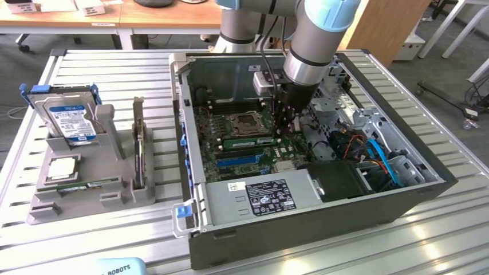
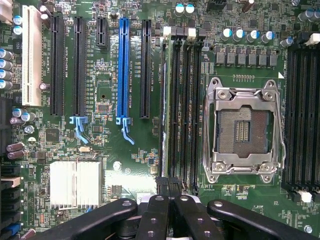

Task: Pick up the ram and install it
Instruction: 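Press down the ram until it locks into place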

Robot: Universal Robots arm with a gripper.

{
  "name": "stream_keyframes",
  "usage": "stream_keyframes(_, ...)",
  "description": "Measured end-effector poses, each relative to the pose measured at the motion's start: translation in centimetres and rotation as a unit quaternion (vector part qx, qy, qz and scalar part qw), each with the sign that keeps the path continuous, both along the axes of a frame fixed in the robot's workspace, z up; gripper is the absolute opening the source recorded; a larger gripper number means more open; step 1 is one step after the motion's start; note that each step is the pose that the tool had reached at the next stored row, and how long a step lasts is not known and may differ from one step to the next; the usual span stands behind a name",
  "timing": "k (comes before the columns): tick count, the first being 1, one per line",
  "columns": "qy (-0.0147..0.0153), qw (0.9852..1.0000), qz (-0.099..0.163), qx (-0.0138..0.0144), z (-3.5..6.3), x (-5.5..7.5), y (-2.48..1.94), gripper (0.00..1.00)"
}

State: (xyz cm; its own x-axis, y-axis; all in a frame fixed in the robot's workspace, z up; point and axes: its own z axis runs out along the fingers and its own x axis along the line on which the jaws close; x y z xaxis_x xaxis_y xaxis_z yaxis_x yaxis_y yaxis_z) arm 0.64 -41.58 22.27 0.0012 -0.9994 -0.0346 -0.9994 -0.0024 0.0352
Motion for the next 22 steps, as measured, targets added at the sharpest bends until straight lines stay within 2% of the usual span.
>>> stream_keyframes(7,0.0000,1.0000,0.000,0.0006,0.12,0.0,0.02,0.10)
stream_keyframes(9,0.0000,1.0000,0.000,0.0000,1.93,0.0,0.00,0.10)
stream_keyframes(10,0.0000,1.0000,0.000,0.0000,2.08,0.0,0.00,0.10)
stream_keyframes(16,0.0000,1.0000,0.000,0.0000,2.10,-0.1,0.00,0.10)
stream_keyframes(22,-0.0001,1.0000,0.000,0.0000,2.10,-2.1,0.00,0.10)
